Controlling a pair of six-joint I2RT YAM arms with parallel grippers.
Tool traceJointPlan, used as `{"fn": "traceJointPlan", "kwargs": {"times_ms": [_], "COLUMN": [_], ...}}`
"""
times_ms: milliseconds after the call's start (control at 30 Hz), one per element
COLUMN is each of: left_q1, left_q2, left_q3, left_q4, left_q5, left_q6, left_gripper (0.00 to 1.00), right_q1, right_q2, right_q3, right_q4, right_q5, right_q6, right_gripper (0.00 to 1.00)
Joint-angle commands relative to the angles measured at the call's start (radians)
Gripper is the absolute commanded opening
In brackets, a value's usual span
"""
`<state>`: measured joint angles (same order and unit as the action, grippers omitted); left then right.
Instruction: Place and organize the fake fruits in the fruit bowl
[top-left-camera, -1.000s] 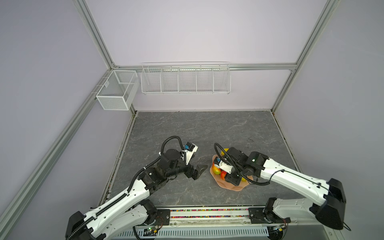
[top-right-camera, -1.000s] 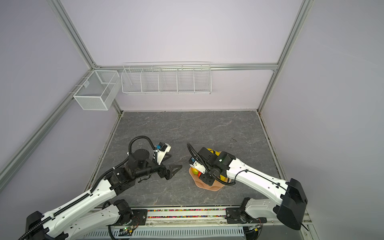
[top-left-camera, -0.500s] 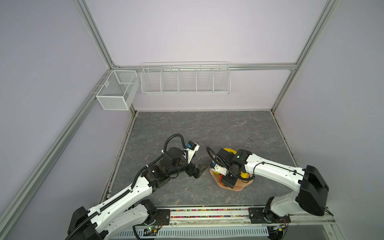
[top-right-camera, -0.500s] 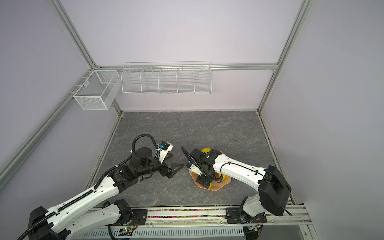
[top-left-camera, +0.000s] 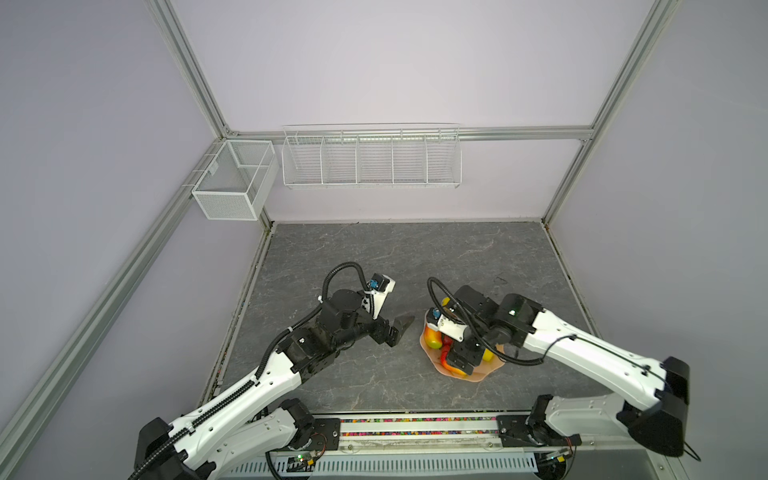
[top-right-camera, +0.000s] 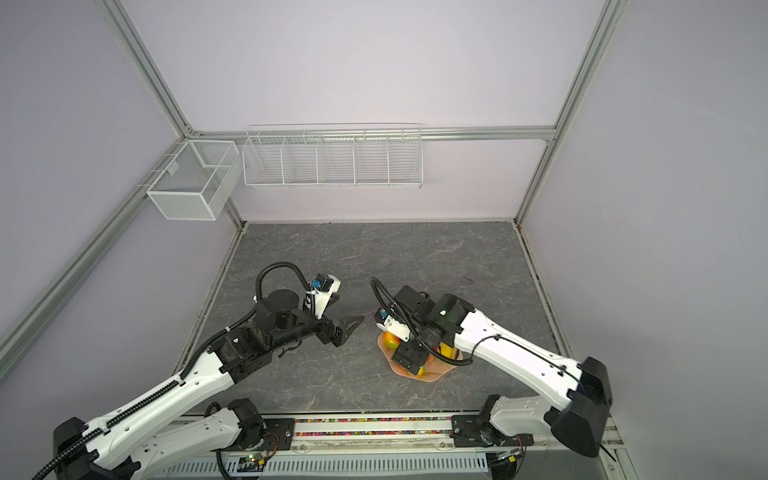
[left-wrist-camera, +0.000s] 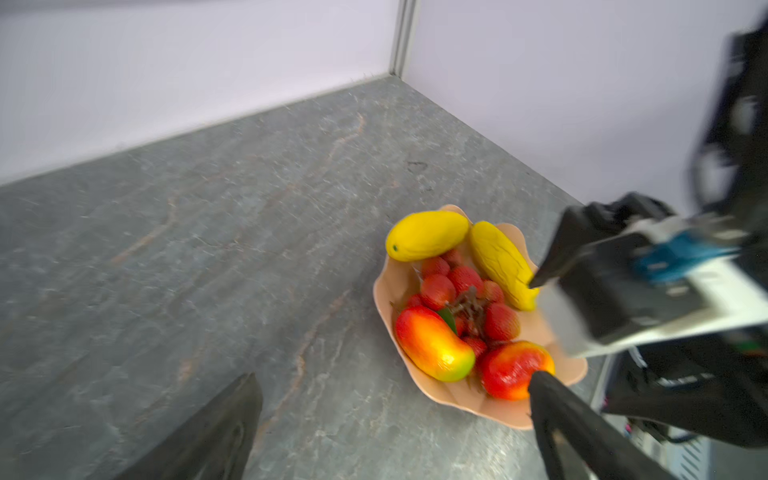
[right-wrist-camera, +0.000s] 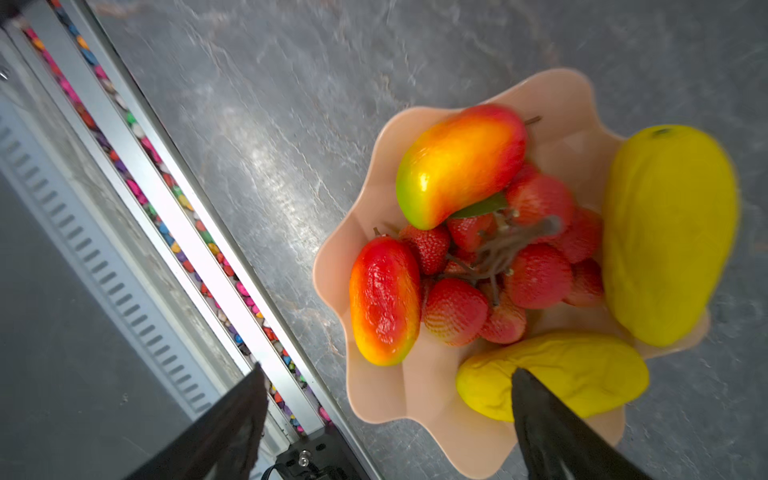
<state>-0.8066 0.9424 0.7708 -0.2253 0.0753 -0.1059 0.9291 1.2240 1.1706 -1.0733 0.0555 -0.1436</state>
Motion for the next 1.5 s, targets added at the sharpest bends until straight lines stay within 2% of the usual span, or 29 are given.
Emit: {"fn": "traceJointPlan", "kwargs": {"times_ms": [0, 33, 100, 133, 200, 333, 433, 567, 667, 733, 767, 833, 900, 933, 967, 1000, 1033, 1067, 1100, 1167, 1233, 1267, 1333, 1467], "left_q1": [0.093, 0.14, 0.227, 0.264, 0.32, 0.398, 0.452, 0.557, 0.65, 0.673, 0.677, 0.681, 0.685, 0.698, 0.708, 0.716, 0.716, 0.718, 0.725, 0.723, 0.725, 0.725, 0.724, 0.722], "left_q2": [0.047, 0.072, 0.128, 0.155, 0.192, 0.251, 0.299, 0.341, 0.354, 0.361, 0.369, 0.418, 0.444, 0.49, 0.559, 0.642, 0.611, 0.552, 0.554, 0.627, 0.571, 0.575, 0.622, 0.595], "left_q3": [0.035, 0.035, 0.05, 0.053, 0.044, -0.076, -0.161, -0.212, -0.317, -0.361, -0.374, -0.386, -0.405, -0.419, -0.436, -0.459, -0.456, -0.423, -0.396, -0.395, -0.347, -0.353, -0.394, -0.371], "left_q4": [0.032, 0.059, 0.077, 0.091, 0.123, 0.303, 0.417, 0.433, 0.637, 0.79, 0.846, 0.961, 1.018, 1.078, 1.177, 1.36, 1.269, 1.105, 1.079, 1.199, 1.015, 1.024, 1.179, 1.094], "left_q5": [-0.195, -0.233, -0.332, -0.404, -0.564, -0.888, -0.957, -0.892, -0.699, -0.606, -0.577, -0.546, -0.503, -0.49, -0.471, -0.46, -0.442, -0.445, -0.44, -0.457, -0.457, -0.459, -0.456, -0.465], "left_q6": [0.012, -0.011, -0.038, -0.041, -0.028, 0.073, 0.081, -0.017, -0.077, -0.056, -0.039, 0.038, 0.066, 0.057, 0.053, 0.085, 0.079, 0.048, 0.041, 0.074, 0.037, 0.039, 0.07, 0.052], "left_gripper": [0.99, 0.99, 0.99, 0.99, 0.99, 0.99, 0.99, 0.99, 0.99, 0.99, 0.99, 0.99, 0.99, 0.99, 0.99, 0.99, 0.99, 0.99, 0.99, 0.99, 0.99, 0.99, 0.99, 0.99], "right_q1": [-0.027, -0.045, -0.11, -0.171, -0.333, -0.698, -0.866, -0.898, -0.9, -0.903, -0.904, -0.901, -0.917, -0.928, -0.934, -0.949, -0.957, -0.955, -0.954, -0.954, -0.95, -0.95, -0.95, -0.95], "right_q2": [-0.099, -0.115, -0.122, -0.115, -0.088, -0.029, -0.017, 0.037, 0.083, 0.142, 0.161, 0.182, 0.226, 0.263, 0.291, 0.279, 0.269, 0.281, 0.276, 0.277, 0.277, 0.274, 0.275, 0.276], "right_q3": [0.021, 0.021, 0.014, 0.011, -0.001, -0.115, -0.268, -0.46, -0.628, -0.726, -0.722, -0.701, -0.694, -0.71, -0.73, -0.737, -0.73, -0.732, -0.728, -0.729, -0.73, -0.729, -0.73, -0.729], "right_q4": [0.041, 0.091, 0.217, 0.277, 0.39, 0.654, 0.859, 1.085, 1.39, 1.644, 1.662, 1.687, 1.712, 1.774, 1.848, 1.833, 1.807, 1.828, 1.808, 1.818, 1.815, 1.812, 1.813, 1.81], "right_q5": [0.049, 0.079, 0.133, 0.118, 0.043, -0.046, 0.005, 0.149, 0.188, 0.205, 0.207, 0.145, 0.095, 0.035, 0.007, -0.023, -0.038, -0.035, -0.036, -0.033, -0.028, -0.029, -0.028, -0.028], "right_q6": [-0.051, -0.059, -0.048, -0.03, 0.03, 0.258, 0.318, 0.234, 0.212, 0.203, 0.189, 0.129, 0.129, 0.12, 0.114, 0.12, 0.123, 0.12, 0.121, 0.119, 0.119, 0.119, 0.118, 0.118], "right_gripper": [0.96, 0.9, 0.89, 0.89, 0.89, 0.89, 0.89, 0.89, 0.89, 0.89, 0.89, 0.89, 0.89, 0.89, 0.89, 0.89, 0.89, 0.89, 0.89, 0.88, 0.88, 0.89, 0.89, 0.88]}}
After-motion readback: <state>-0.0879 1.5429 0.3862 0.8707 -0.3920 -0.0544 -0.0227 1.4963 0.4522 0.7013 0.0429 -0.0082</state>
